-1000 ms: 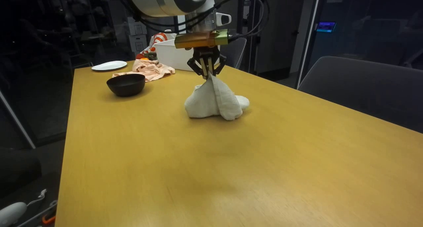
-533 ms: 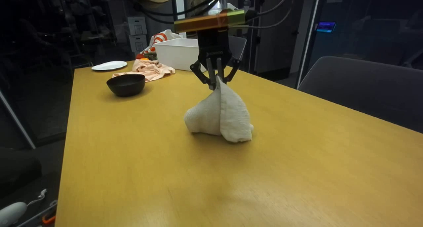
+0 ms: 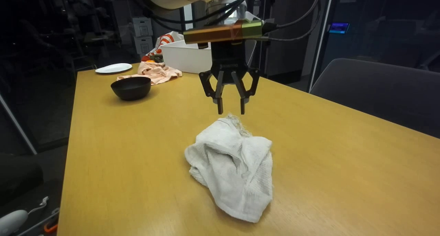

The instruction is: Unfold the white towel on the table

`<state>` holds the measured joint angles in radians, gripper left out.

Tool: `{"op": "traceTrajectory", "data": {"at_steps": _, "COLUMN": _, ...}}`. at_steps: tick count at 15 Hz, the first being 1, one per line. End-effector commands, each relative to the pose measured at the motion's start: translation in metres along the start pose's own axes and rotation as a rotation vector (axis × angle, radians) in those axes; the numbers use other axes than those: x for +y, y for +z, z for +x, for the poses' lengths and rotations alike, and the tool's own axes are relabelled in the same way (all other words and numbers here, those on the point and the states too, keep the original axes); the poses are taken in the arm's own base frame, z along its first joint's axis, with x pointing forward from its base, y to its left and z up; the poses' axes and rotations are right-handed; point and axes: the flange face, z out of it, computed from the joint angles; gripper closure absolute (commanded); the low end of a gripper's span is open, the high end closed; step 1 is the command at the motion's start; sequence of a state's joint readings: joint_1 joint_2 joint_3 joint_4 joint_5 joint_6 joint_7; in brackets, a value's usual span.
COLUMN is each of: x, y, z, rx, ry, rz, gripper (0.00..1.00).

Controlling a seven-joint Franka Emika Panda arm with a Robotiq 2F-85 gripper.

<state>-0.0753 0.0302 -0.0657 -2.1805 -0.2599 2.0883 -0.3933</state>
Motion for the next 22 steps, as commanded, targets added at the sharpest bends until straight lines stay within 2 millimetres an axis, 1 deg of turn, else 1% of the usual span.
{"op": "traceTrajectory", "data": {"at_steps": 1, "x": -0.019, "y": -0.029, "z": -0.004, "rx": 0.169, "ry": 0.03, "rz": 0.096, "gripper": 0.12}}
{"op": "traceTrajectory", "data": {"at_steps": 2, "x": -0.027, "y": -0.028, "z": 0.0, "rx": 0.19, "ry": 0.036, "rz": 0.157, "gripper": 0.05}}
{"op": "traceTrajectory", "data": {"at_steps": 3, "x": -0.033, "y": -0.022, "z": 0.003, "rx": 0.225, "ry": 0.054, "rz": 0.186, "gripper": 0.0}}
{"op": "traceTrajectory", "data": {"at_steps": 6, "x": -0.051, "y": -0.004, "z": 0.013, "rx": 0.267, "ry": 0.071, "rz": 0.258, "gripper": 0.0}}
{"op": "traceTrajectory", "data": {"at_steps": 9, "x": -0.062, "y": 0.016, "z": 0.028, "rx": 0.334, "ry": 0.072, "rz": 0.238, "gripper": 0.0}}
{"op": "traceTrajectory", "data": {"at_steps": 12, "x": -0.055, "y": 0.036, "z": 0.035, "rx": 0.338, "ry": 0.089, "rz": 0.192, "gripper": 0.0}}
{"op": "traceTrajectory", "data": {"at_steps": 15, "x": -0.043, "y": 0.052, "z": 0.032, "rx": 0.314, "ry": 0.12, "rz": 0.193, "gripper": 0.0}}
{"op": "traceTrajectory", "data": {"at_steps": 18, "x": -0.023, "y": 0.061, "z": 0.025, "rx": 0.304, "ry": 0.179, "rz": 0.195, "gripper": 0.0}}
{"op": "traceTrajectory", "data": {"at_steps": 22, "x": -0.009, "y": 0.073, "z": 0.019, "rx": 0.27, "ry": 0.205, "rz": 0.253, "gripper": 0.0}}
